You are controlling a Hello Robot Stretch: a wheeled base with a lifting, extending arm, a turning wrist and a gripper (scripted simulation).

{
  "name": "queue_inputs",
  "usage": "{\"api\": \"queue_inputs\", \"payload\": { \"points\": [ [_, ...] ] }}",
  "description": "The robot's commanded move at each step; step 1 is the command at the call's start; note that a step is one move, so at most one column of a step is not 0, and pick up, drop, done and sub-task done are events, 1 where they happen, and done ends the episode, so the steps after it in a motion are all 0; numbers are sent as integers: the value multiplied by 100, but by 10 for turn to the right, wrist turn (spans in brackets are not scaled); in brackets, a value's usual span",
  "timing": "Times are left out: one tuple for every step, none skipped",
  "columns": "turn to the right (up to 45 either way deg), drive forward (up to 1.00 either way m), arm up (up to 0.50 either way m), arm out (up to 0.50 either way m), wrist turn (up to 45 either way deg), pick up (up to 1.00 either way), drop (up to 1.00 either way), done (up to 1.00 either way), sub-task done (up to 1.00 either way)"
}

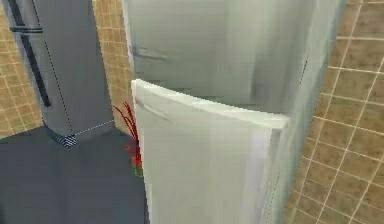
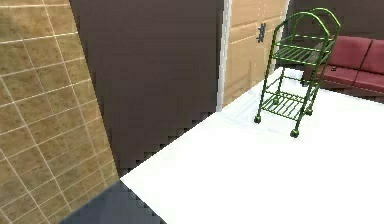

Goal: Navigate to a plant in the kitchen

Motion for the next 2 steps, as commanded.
{"api": "queue_inputs", "payload": {
  "points": [
    [0, 5, 0, 0, 0, 0, 0, 0, 0],
    [-390, 0, 0, 0, 0, 0, 0, 0, 0]
  ]
}}
